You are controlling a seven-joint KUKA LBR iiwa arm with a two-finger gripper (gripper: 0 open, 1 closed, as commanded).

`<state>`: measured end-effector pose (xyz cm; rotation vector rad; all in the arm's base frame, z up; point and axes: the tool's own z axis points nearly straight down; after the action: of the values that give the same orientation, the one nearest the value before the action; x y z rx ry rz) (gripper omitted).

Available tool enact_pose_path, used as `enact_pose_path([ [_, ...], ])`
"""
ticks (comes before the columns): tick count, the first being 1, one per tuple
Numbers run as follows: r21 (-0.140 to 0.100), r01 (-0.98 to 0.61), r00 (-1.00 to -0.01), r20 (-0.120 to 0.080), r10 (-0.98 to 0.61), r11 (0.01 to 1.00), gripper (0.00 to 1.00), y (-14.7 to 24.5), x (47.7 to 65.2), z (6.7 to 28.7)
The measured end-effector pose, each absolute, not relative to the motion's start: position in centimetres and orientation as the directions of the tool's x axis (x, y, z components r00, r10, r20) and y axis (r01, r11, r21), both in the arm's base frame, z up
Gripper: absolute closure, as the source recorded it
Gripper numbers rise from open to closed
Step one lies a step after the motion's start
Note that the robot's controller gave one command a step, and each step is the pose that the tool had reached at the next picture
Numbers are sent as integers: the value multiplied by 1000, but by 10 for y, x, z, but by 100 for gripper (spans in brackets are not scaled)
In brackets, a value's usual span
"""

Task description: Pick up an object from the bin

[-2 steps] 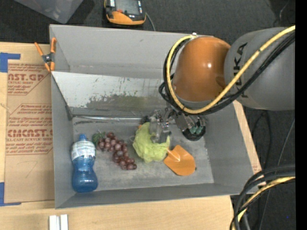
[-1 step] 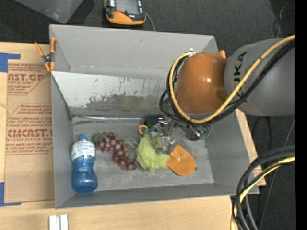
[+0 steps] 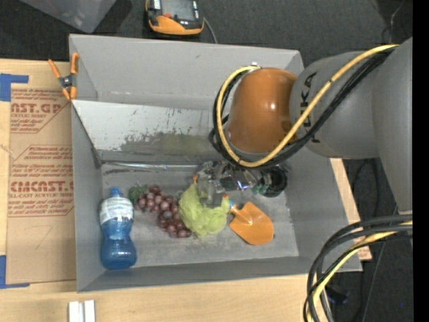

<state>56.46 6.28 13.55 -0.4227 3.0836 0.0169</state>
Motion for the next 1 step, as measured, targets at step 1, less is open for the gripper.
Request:
enact_pose_path([
  [1, 6, -304, -952, -28, -304, 952, 100, 49, 554, 123],
])
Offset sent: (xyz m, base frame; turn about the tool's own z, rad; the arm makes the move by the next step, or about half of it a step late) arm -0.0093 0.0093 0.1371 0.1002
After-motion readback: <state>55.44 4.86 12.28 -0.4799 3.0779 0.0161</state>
